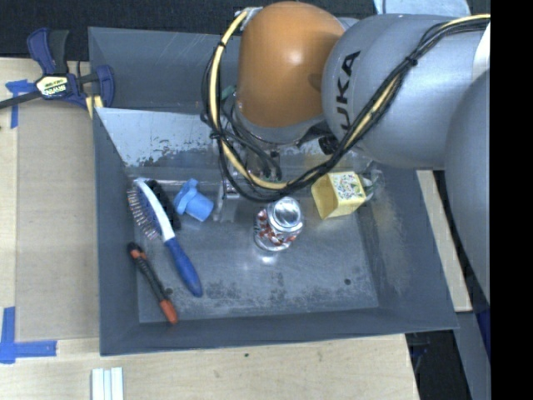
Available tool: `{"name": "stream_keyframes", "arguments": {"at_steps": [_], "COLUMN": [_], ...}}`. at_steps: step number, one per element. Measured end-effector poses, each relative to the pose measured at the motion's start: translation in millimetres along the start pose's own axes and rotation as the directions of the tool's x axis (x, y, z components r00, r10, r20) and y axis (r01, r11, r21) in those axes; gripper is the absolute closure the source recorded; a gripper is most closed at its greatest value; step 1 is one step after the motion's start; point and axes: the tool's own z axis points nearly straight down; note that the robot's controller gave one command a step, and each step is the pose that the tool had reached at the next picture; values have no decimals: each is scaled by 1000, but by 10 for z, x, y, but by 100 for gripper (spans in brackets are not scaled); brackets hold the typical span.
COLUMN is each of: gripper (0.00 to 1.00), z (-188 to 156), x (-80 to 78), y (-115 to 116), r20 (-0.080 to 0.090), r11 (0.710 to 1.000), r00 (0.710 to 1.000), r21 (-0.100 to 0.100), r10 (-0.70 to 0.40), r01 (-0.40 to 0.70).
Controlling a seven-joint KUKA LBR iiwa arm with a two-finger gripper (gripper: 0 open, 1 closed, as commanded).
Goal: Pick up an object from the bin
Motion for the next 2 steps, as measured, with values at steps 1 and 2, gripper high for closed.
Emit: {"name": "stream_keyframes", "arguments": {"at_steps": [1,2], "gripper": [0,100], "z": [0,458], "x": [0,-80], "y": [0,120], "r20": [0,1], "r11": [1000,976], "r00": [1000,976], "r21": [0,0], "r10": [0,-216], "r01": [0,216]}}
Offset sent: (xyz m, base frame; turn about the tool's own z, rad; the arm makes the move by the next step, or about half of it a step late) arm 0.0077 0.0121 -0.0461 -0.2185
